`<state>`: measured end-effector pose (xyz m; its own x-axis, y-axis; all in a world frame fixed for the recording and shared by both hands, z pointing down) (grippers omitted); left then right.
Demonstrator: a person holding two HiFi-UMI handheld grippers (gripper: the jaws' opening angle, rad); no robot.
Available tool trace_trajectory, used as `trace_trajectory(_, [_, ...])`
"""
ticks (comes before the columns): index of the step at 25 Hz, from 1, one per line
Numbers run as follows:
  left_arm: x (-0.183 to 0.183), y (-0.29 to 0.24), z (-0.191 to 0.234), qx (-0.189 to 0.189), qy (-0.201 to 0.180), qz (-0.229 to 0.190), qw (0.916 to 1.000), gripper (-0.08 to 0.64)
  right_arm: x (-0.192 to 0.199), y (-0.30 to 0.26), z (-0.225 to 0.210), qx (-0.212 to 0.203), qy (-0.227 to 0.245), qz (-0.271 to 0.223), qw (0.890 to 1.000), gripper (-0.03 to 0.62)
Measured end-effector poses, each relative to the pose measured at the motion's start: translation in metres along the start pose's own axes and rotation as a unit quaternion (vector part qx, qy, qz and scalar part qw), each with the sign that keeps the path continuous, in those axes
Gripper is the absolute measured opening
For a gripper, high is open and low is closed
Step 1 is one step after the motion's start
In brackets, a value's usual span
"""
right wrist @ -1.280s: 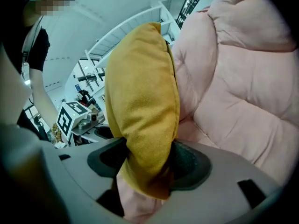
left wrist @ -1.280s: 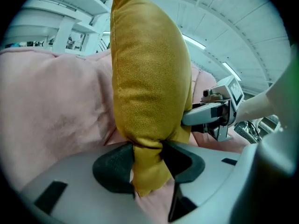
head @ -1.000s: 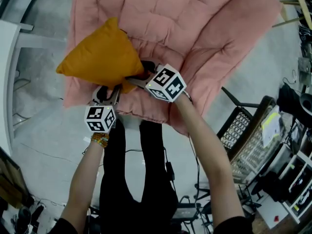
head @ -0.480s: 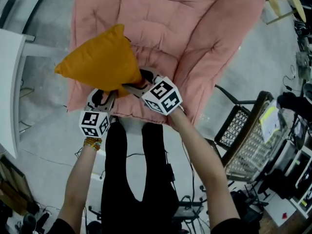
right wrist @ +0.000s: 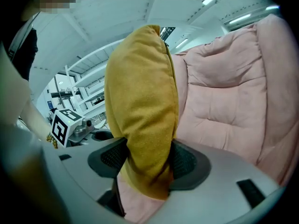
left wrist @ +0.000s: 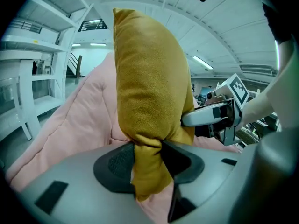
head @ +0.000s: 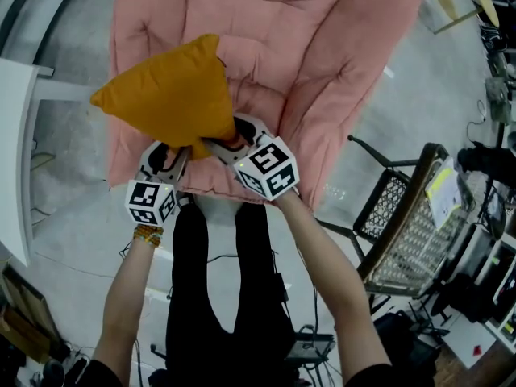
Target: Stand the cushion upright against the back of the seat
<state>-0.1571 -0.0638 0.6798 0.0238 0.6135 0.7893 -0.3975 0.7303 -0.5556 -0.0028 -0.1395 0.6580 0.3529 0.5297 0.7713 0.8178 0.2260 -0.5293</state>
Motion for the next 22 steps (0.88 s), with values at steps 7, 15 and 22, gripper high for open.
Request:
trace_trajectory(7, [-0.019,-0.008,-0.010,0.012,-0.037,-0.004,0.9992,0.183,-0.004,0.019,-0.006,0.029,-0.012,-0.031,0.999,0.281])
trace_trajectory(15, [-0.026,-0.021,-0.028,0.033,-0.065,0.002,0.9973,0.181,0.005,0.041,-0.013,0.059,-0.031,-0.049,0.997,0.281])
trace_trajectory(22, [-0.020,-0.034,-0.041,0.042,-0.078,0.017,0.9960,0.181,0.024,0.052,-0.021,0.078,-0.059,-0.053,0.994,0.281])
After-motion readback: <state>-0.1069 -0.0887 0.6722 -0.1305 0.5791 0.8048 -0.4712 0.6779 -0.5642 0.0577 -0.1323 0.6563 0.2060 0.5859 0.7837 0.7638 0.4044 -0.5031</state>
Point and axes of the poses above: the fingertips, and each gripper's own axes: y backward along the fingers, z to its left, x out of its underside, the point moved 7 cm from there along y, backward along the fingers, and after that the axes turned 4 degrees about z, right-handed, at the moved point
